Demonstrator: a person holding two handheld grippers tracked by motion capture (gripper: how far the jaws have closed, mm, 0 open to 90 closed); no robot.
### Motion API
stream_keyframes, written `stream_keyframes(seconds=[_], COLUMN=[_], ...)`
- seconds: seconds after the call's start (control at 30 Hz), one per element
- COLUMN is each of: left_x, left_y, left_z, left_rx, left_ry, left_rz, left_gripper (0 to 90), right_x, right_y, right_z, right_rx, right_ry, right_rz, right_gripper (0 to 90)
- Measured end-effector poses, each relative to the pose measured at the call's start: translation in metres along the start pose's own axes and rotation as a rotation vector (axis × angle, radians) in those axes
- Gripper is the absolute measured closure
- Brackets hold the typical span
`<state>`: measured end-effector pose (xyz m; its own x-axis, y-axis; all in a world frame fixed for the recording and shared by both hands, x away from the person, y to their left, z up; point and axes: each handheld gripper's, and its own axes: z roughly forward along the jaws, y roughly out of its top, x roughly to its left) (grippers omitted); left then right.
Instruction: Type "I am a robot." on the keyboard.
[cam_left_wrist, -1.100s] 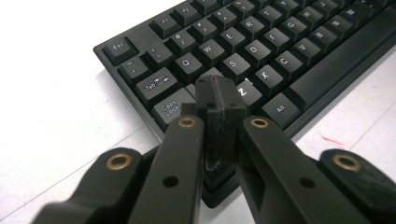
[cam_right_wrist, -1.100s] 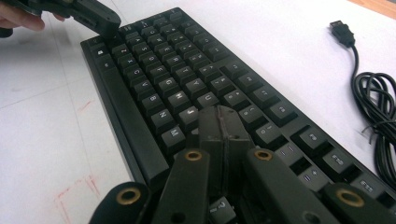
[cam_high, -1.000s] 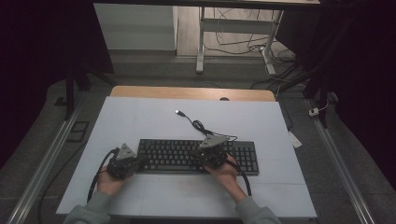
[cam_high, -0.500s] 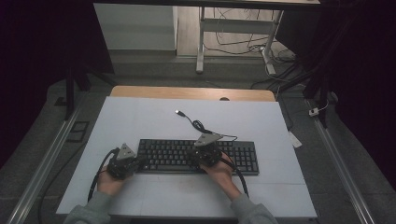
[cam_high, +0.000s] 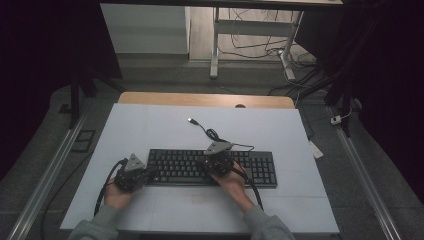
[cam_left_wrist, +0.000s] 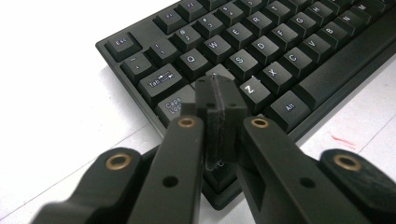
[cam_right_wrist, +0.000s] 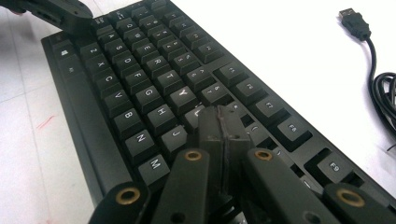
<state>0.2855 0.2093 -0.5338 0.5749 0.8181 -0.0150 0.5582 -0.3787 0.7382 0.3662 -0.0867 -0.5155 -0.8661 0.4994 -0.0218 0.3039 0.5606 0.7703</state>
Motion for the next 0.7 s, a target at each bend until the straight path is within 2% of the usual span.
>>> stream_keyframes(seconds=[0.57, 0.7], left_x=[0.0001, -0.0003], left_y=[-0.0003, -0.0007], left_z=[0.0002, 0.0016], left_rx=[0.0, 0.013], left_ry=[0.001, 0.005], left_rz=[-0.002, 0.004], left_gripper=[88.6, 88.6], right_x=[-0.0011, -0.0012], right_y=[0.0035, 0.0032], right_z=[0.007, 0.0081], right_rx=[0.01, 0.013], right_ry=[-0.019, -0.02], right_rz=[-0.005, -0.002], right_gripper=[89.4, 89.4])
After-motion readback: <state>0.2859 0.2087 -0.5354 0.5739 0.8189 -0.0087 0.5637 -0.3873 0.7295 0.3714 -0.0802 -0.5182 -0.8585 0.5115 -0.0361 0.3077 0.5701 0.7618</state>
